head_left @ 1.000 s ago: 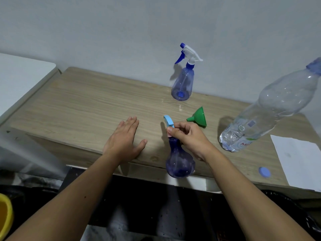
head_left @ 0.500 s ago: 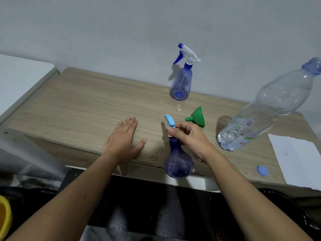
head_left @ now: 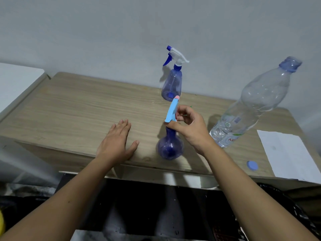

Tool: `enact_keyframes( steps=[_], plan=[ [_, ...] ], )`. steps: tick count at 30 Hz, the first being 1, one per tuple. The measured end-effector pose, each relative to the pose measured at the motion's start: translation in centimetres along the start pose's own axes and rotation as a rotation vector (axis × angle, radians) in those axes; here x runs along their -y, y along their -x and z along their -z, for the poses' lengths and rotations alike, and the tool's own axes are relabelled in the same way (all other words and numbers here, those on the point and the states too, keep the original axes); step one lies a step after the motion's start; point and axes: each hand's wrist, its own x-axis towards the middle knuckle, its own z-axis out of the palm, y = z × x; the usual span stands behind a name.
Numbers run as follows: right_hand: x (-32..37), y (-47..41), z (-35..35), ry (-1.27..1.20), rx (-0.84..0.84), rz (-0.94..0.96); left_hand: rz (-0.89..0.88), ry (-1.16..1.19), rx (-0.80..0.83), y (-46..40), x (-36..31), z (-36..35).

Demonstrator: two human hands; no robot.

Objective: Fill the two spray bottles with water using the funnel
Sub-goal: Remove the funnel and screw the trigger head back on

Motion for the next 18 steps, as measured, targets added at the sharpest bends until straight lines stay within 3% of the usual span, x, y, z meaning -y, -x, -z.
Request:
enact_keyframes(
  steps=[6,11,15,18],
  plan=[
    [-0.3,-0.6,0.5,0.032,-0.073,0.043,-0.063,0.178,-0.042,0.2,-0.9,0.2],
    [-0.4,-1.2,-0.7,0.062,-0.135,0.055,-0.197,0.480,-0.007,-0.3,-5.0,-0.5],
    [-0.5,-1.8,-1.2,0.045,-0.173,0.062,-0.106,0.767,-0.022,-1.7,-7.6,-1.3],
    [-0.6,-2.0,-1.3,0.070,-0.184,0.048,-0.093,0.838,-0.107,-2.1,-7.3,-2.2]
  ],
)
